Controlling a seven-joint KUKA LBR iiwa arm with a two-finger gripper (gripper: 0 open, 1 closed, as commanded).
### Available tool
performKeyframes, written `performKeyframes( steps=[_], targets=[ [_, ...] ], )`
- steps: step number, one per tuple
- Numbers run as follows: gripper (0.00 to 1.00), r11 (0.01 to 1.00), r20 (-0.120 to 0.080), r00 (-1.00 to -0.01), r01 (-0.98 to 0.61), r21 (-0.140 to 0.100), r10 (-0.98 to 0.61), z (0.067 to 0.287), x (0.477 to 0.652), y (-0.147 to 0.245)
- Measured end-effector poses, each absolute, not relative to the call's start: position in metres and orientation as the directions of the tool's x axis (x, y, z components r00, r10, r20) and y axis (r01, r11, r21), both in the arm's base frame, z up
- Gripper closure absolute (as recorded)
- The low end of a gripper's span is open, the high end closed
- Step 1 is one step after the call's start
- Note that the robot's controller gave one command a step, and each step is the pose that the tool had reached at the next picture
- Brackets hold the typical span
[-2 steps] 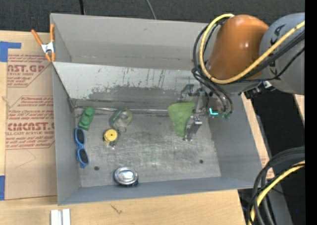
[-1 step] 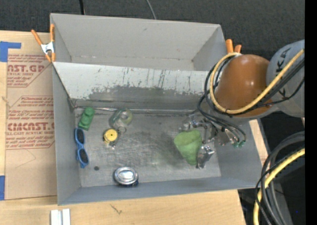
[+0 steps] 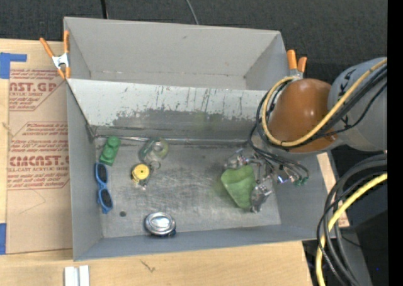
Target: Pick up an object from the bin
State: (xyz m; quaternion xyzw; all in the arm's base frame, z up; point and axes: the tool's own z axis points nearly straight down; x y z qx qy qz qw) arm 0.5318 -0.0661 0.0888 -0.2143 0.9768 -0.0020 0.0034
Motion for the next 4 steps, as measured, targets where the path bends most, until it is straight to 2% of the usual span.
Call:
performKeyframes(
  steps=[1, 2, 3, 4],
  targets=[
    [1.0, 0.907, -0.002, -0.907, -0.42, -0.003, -0.42, 0.088, 0.532, -0.066],
    [1.0, 0.628, 0.053, -0.627, -0.778, 0.011, -0.777, 0.084, 0.576, 0.004],
    [1.0, 0.545, 0.015, -0.545, -0.838, -0.016, -0.838, 0.088, 0.584, 0.008],
    [1.0, 0.544, 0.016, -0.544, -0.839, -0.015, -0.839, 0.088, 0.584, 0.008]
  ],
)
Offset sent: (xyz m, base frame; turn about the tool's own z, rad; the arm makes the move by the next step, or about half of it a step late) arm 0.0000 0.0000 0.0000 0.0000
